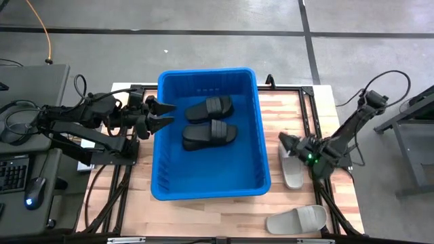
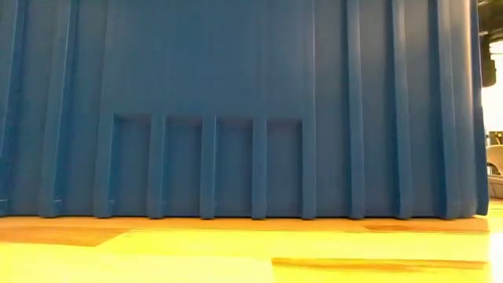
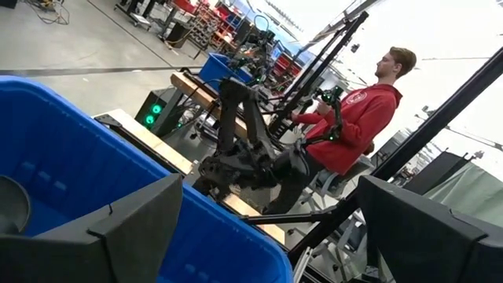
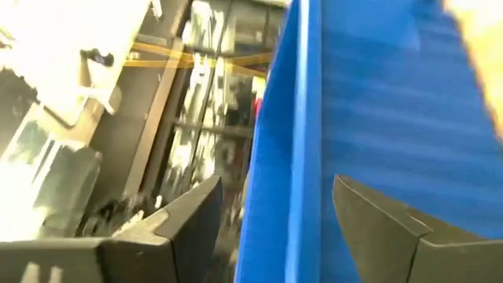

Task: Pick and place slides into bin
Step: Put the gray slide into the blue container

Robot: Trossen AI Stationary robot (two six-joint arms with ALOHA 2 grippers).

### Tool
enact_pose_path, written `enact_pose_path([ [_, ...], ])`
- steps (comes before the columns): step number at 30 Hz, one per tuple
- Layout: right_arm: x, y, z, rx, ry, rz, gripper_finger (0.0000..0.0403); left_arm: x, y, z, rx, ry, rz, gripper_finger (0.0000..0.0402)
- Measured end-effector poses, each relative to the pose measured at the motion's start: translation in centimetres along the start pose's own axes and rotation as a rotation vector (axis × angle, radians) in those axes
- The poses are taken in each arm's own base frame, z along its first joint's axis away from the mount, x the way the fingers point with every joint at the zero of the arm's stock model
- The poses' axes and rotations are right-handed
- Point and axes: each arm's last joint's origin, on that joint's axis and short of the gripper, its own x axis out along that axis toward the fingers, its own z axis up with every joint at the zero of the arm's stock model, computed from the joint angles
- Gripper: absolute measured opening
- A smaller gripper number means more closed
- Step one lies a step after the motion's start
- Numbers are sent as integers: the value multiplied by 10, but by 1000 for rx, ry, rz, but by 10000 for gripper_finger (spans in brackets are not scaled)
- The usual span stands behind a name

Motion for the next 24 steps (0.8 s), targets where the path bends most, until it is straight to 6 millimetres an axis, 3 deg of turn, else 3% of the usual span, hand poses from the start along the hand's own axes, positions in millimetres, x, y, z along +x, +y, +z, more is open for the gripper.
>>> enact_pose_path([
  [5, 3, 11, 19, -78, -20, -5, 234, 0, 0, 0, 0, 0, 0, 372],
  [12, 2, 55, 50, -342, 114, 50, 232, 0, 0, 0, 0, 0, 0, 372],
  [21, -1, 96, 107, -353, 207, 195, 232, 0, 0, 0, 0, 0, 1, 372],
  [24, -2, 104, 125, -266, 187, 185, 232, 0, 0, 0, 0, 0, 1, 372],
])
